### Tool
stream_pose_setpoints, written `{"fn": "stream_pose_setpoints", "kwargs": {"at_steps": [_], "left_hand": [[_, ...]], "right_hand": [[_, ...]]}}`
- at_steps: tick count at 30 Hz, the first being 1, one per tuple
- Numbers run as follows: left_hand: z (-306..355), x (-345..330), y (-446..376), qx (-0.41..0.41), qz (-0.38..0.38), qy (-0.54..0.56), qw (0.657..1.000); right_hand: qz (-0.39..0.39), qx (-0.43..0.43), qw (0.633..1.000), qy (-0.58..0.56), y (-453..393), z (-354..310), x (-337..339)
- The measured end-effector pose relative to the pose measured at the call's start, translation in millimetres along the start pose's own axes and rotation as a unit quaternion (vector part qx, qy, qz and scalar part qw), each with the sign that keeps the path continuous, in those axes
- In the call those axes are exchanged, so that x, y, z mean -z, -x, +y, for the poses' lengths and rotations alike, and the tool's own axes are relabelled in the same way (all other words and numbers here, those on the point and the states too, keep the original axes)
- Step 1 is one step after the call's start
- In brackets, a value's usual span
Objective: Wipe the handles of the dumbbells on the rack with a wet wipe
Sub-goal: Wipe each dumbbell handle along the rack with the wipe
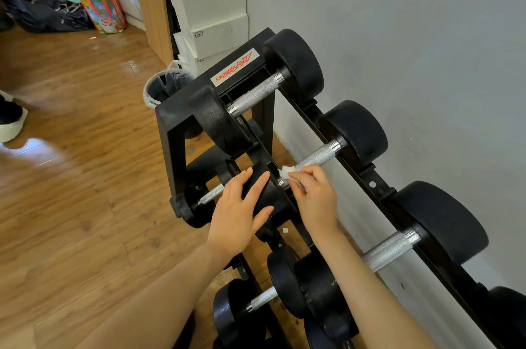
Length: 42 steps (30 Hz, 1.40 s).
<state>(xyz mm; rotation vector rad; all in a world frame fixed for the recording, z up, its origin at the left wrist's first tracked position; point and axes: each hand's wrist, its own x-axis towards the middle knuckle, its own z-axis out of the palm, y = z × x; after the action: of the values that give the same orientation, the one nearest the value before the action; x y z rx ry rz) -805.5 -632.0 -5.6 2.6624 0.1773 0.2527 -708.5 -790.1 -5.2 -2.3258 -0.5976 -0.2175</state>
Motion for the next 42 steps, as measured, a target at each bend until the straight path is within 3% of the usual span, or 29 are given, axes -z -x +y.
{"fn": "stream_pose_setpoints", "kwargs": {"at_steps": [4,10,16,21,26,37,42], "left_hand": [[1,0,0,0.002,0.003,0.0,1.0],[2,1,0,0.0,0.007,0.0,1.0],[2,-1,1,0.01,0.0,-0.007,1.0],[3,0,0,0.008,0.002,-0.008,1.0],[4,0,1,0.01,0.005,-0.01,1.0],[3,-3,1,0.009,0.011,-0.006,1.0],[3,-3,1,0.0,0.022,-0.007,1.0]], "right_hand": [[-0.066,0.066,0.996,0.009,0,2,0],[0.017,-0.005,1.0,-0.014,-1,16,8],[-0.051,0.074,0.996,-0.003,8,12,-1],[0.029,0.005,0.999,-0.018,9,15,2],[0.025,0.038,0.999,-0.006,7,18,2],[0.067,0.016,0.995,-0.071,6,14,-2],[0.066,0.033,0.997,-0.032,5,14,-5]]}}
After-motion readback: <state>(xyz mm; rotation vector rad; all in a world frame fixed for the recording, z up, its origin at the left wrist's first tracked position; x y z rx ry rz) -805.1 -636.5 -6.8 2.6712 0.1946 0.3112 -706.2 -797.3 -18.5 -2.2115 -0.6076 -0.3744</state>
